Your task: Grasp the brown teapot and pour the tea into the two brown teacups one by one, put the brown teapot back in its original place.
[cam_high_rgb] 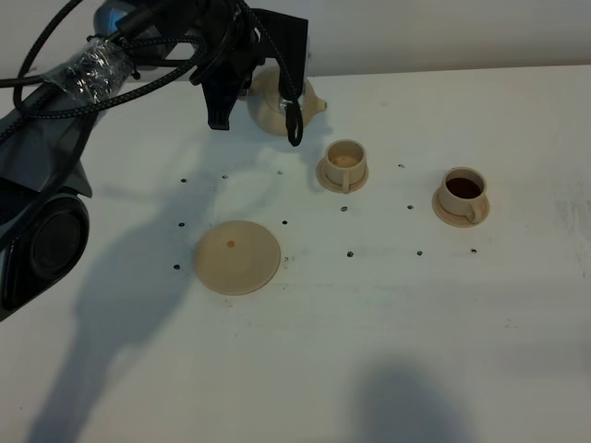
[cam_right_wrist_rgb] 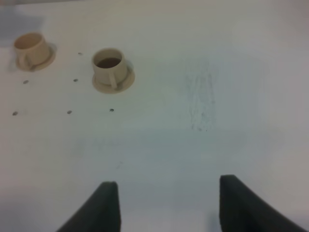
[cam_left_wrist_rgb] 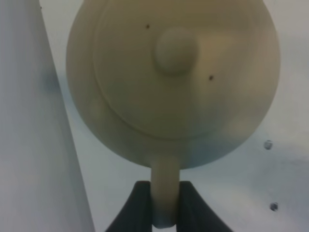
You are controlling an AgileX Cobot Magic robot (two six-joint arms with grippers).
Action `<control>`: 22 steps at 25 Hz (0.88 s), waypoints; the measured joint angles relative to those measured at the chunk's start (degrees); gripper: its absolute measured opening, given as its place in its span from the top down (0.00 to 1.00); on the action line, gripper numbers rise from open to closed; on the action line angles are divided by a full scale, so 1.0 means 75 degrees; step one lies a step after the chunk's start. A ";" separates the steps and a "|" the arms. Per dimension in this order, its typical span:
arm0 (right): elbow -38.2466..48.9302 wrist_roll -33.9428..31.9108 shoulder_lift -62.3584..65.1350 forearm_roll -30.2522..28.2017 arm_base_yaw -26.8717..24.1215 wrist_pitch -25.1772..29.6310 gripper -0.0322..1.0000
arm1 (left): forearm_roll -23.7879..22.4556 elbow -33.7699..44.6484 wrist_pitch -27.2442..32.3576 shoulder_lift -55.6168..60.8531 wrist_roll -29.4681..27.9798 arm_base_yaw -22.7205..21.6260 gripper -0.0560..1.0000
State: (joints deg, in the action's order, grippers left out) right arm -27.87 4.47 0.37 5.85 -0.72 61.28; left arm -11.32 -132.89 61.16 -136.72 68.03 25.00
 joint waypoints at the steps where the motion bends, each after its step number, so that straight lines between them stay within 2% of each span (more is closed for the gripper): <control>1: 0.0000 0.0000 0.0000 0.0000 0.0000 0.0000 0.53 | 0.0000 0.0000 -0.0075 -0.0075 0.0036 -0.0008 0.80; 11: 0.0000 0.0000 0.0000 0.0000 0.0000 0.0000 0.53 | 0.0768 0.0000 -0.0728 -0.0588 0.0579 -0.0082 0.80; 22: 0.0000 0.0000 0.0000 0.0000 0.0000 0.0000 0.53 | 0.0817 0.0000 -0.0786 -0.0658 0.0662 -0.0082 0.80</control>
State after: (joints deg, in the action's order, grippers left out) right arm -27.87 4.47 0.37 5.85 -0.72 61.28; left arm -5.19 -132.89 55.27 -141.65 73.00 24.38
